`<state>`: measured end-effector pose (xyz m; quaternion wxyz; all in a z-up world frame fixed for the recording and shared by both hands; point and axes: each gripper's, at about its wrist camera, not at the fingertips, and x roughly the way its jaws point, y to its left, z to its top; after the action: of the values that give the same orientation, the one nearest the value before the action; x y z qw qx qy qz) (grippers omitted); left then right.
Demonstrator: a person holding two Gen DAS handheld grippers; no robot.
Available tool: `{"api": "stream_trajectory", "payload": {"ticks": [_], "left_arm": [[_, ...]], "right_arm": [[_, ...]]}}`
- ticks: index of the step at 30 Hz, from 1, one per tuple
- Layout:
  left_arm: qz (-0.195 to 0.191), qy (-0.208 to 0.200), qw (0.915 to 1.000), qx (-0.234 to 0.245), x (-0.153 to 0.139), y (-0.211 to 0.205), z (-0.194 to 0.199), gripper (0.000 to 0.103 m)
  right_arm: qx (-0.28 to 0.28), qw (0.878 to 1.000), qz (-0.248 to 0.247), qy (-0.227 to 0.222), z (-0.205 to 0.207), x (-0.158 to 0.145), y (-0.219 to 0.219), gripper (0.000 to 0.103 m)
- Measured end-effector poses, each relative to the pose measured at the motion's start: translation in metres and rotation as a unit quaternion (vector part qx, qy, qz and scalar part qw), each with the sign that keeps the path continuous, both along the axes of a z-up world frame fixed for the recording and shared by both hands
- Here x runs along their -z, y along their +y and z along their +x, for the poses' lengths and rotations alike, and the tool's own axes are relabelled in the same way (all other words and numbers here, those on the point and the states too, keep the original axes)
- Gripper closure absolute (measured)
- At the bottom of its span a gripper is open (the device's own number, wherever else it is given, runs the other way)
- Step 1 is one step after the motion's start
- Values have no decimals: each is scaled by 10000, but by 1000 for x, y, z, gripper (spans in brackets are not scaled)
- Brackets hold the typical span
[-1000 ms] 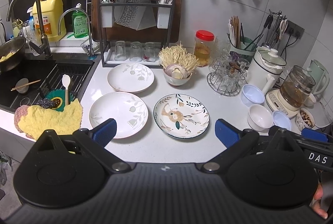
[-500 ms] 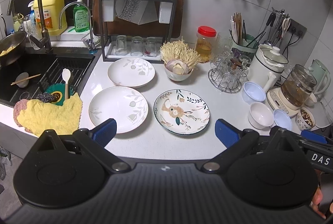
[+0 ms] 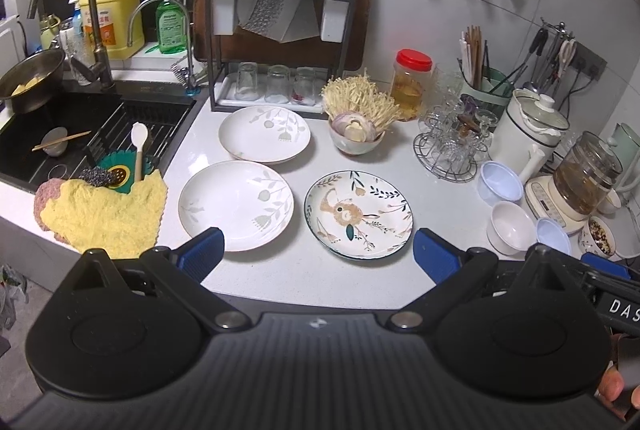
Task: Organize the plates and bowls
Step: 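Move both grippers toward the white leaf-pattern plate beside the deer plate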
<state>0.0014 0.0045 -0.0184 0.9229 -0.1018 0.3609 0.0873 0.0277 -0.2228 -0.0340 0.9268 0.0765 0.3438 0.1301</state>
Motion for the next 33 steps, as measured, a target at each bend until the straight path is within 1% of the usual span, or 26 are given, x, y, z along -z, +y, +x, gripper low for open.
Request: {"api": "stream_trajectory", "payload": {"ticks": [2,13,14,17,21,25,30,33], "left_arm": [[14,-39,10000,-37,-2,-3,0,1],[53,74,9997,-205,0,-29,12,1],[87,63,9996,-246,0,-31,13,1],[422,20,9986,-323,1,-43,16,1],[302,0,9991,-302,0,-49,21,1],[335,89,9989,-321,3,-52,25,1],[336,171,9986,-368,6,-40,32,1],[209,182,9990,-360,10,-27,40,1]], "right_arm": [[-13,10000,23,41,2,1,-5,0],[-331,9993,89,126,20,7,-23,0],[-355,9992,103,132,22,7,-25,0],[-430,9989,157,139,27,8,-31,0],[-444,9987,180,155,32,10,-38,0],[-571,9980,193,209,37,13,-37,0],[-630,9968,328,360,44,20,-31,0],[-590,9972,341,319,48,19,-24,0]]}}
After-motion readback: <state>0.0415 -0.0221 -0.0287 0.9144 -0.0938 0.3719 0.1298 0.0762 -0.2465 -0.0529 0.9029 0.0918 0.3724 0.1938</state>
